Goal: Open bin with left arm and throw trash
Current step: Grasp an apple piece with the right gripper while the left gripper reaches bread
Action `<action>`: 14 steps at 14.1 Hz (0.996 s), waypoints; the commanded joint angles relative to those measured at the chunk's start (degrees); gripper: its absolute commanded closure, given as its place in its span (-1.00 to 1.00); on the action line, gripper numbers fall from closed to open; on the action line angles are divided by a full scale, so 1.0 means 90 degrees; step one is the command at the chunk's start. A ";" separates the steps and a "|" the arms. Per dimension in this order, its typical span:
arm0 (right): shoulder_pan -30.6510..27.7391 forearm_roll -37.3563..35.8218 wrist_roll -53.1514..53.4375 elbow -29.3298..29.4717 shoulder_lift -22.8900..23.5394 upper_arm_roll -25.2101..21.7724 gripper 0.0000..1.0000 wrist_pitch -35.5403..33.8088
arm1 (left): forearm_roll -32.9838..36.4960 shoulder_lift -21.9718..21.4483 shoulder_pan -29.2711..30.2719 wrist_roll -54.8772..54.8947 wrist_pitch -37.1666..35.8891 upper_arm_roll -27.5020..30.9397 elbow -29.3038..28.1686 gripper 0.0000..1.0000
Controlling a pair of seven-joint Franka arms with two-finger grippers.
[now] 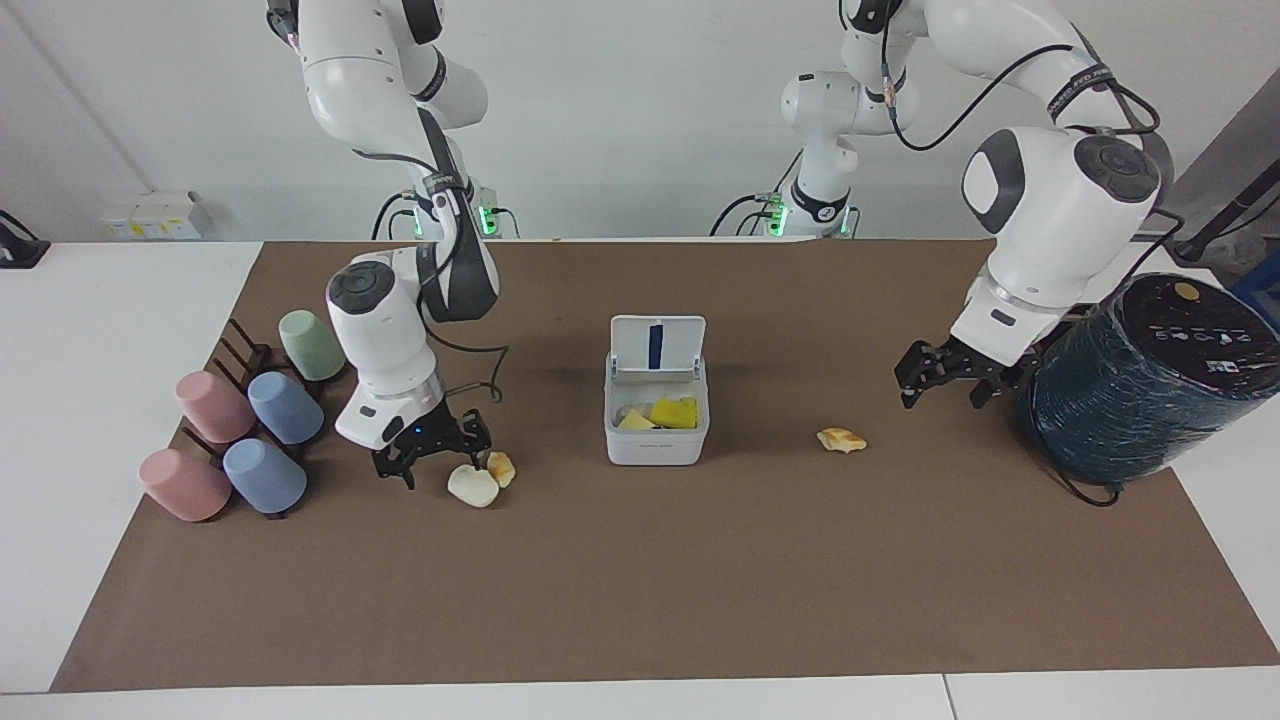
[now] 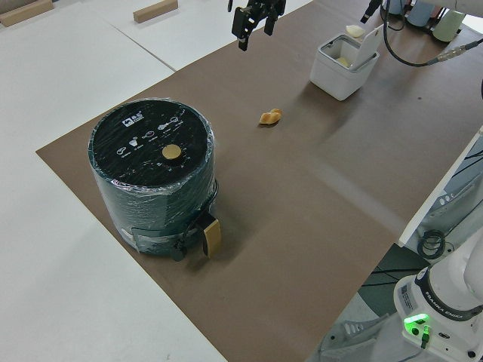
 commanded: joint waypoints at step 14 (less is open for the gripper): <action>0.0272 0.0007 0.1600 0.0221 -0.0645 0.0489 1.00 -0.0044 | 0.0115 0.0268 -0.0418 0.0062 0.3164 -0.0050 -0.2715 -0.67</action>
